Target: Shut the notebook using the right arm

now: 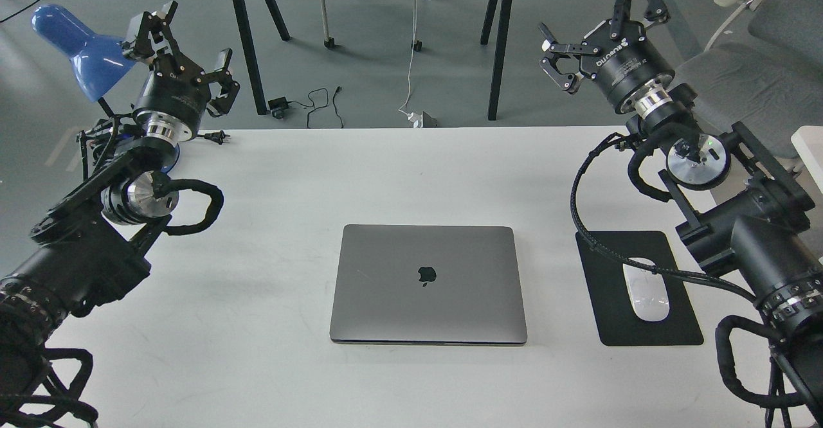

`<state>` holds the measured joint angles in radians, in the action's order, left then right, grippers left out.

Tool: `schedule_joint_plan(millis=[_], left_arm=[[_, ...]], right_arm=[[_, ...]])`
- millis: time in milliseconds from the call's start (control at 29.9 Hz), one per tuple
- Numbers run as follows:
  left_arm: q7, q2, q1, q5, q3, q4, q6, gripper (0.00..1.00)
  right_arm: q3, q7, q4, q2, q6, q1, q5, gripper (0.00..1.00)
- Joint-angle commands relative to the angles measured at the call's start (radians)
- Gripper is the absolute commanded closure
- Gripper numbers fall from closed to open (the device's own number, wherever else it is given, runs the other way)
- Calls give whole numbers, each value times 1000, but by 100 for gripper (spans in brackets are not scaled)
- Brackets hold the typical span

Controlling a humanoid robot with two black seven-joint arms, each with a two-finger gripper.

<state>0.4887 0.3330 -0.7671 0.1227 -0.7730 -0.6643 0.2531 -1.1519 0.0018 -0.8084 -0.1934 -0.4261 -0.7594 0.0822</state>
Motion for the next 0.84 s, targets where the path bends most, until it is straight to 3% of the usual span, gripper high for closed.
schedule_joint_plan(millis=[0,804], left_arm=[[0,0,0,0,0,0,0,0],[0,0,0,0,0,0,0,0]], right_arm=[[-44,1,-3,12,0,14,-1,0],[-62,1,-3,23,7,12,1,0]])
